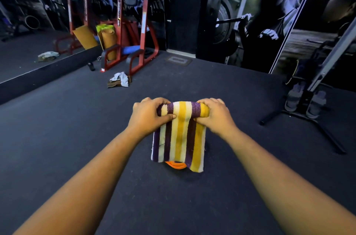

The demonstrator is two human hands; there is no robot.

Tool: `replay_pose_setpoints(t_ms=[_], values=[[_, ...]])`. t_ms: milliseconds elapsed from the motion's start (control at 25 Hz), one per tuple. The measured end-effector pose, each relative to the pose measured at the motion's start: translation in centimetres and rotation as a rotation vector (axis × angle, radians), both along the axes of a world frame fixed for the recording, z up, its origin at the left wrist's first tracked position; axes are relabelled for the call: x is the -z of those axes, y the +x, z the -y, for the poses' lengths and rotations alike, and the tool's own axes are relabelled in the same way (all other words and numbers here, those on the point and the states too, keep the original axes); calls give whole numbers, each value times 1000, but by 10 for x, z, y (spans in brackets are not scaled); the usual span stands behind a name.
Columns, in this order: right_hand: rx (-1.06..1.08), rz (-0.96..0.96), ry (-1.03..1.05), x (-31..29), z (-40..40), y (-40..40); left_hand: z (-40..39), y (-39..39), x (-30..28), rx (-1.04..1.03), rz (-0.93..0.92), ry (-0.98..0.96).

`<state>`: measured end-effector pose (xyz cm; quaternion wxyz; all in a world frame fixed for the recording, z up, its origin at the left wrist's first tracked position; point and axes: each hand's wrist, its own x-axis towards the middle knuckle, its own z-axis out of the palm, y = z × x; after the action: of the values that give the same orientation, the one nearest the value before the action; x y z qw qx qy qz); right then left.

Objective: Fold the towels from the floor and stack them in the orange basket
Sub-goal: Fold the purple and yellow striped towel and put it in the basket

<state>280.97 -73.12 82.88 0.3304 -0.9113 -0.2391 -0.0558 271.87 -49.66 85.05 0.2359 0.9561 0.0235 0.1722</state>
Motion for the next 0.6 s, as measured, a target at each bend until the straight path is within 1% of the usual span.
replay_pose_setpoints(t_ms=[40, 80, 120, 200, 280, 320, 400, 480, 520, 600], values=[[-19, -48, 53, -1, 0, 2, -4, 0, -1, -10, 10, -30], [-51, -136, 156, -2, -1, 2, -8, -2, 0, -12, 22, -114], [-91, -247, 301, -3, -2, 0, -13, -3, 3, 3, 53, -248], [-179, -433, 599, -3, -10, -6, -20, -10, 10, 83, 103, -603], [-221, -523, 782, -7, -26, -16, -22, -23, 18, 193, 16, -981], [-223, -544, 831, -10, -36, -21, -23, -28, 22, 236, -55, -1090], [-203, -565, 858, -17, -52, -26, -24, -33, 29, 271, -154, -1163], [-154, -542, 825, -14, -60, -25, -24, -32, 31, 170, -172, -1234], [-115, -527, 781, -8, -61, -24, -24, -31, 31, 101, -171, -1276], [39, -525, 611, 17, -63, -24, -28, -29, 37, 11, -189, -1314]])
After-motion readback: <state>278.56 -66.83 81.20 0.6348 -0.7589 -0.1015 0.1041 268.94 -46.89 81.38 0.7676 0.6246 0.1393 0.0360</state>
